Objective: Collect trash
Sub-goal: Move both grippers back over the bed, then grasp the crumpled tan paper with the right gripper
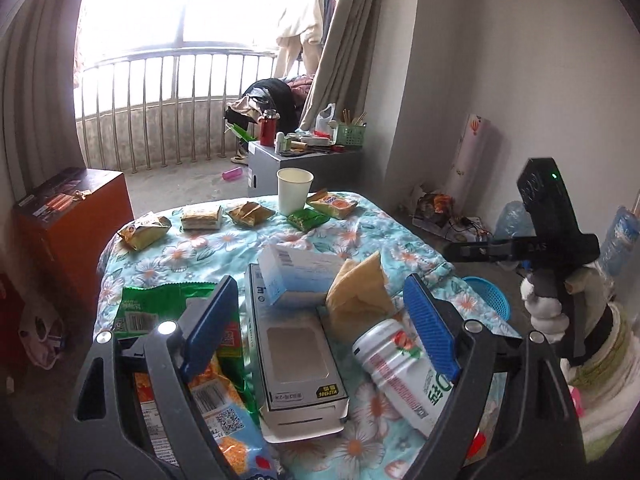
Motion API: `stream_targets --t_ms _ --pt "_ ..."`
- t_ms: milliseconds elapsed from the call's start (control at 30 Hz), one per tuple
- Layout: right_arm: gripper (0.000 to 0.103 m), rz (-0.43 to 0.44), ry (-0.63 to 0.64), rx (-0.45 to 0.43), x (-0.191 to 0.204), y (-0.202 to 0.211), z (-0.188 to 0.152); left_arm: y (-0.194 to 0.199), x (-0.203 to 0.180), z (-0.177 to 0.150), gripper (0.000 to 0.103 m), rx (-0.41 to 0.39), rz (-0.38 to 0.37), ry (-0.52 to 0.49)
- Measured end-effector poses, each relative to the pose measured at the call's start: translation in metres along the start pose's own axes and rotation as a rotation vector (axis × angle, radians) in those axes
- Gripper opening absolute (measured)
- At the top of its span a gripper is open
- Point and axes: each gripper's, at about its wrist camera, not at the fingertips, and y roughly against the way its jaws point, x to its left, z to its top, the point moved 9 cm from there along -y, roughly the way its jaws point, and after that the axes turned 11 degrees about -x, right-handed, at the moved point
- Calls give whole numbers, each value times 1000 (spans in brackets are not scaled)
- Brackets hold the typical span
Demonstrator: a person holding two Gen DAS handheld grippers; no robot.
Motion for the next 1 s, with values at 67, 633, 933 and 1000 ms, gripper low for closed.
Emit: stream_targets --t_ms 67,633,933,1000 --pt "77 -21 11 27 -2 -18 1 0 5 -14 80 24 14 -7" --pt "25 -129 32 131 -15 -99 -21 21 68 -75 80 89 97 186" --pt "5 -87 -64 67 -22 -77 -11 -8 54 -42 80 27 7 260" --pt "5 -91 -82 44 -28 -67 -7 -19 50 -36 80 30 -2 259"
